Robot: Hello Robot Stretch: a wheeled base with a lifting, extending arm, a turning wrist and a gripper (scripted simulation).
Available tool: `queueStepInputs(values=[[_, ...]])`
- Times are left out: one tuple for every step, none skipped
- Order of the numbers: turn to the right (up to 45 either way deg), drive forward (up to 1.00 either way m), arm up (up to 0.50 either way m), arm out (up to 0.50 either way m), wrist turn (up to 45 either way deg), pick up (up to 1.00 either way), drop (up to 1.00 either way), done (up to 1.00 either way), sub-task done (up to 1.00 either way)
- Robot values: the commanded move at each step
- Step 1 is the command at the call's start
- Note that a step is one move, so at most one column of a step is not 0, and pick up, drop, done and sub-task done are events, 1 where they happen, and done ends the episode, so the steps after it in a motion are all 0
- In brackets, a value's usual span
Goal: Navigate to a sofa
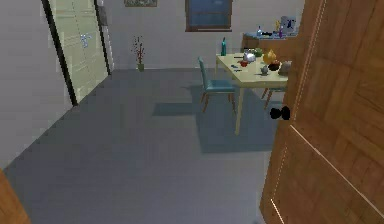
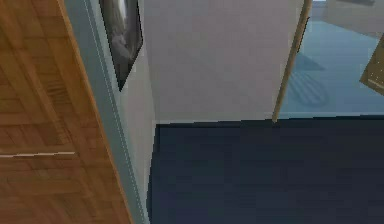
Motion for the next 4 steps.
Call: queueStepInputs(values=[[-9.0, 0.00, 0.00, 0.00, 0.0, 0.00, 0.00, 0.00, 0.00], [0.0, 1.00, 0.00, 0.00, 0.0, 0.00, 0.00, 0.00, 0.00], [-6.0, 0.00, 0.00, 0.00, 0.0, 0.00, 0.00, 0.00, 0.00], [0.0, 0.20, 0.00, 0.00, 0.0, 0.00, 0.00, 0.00, 0.00]])
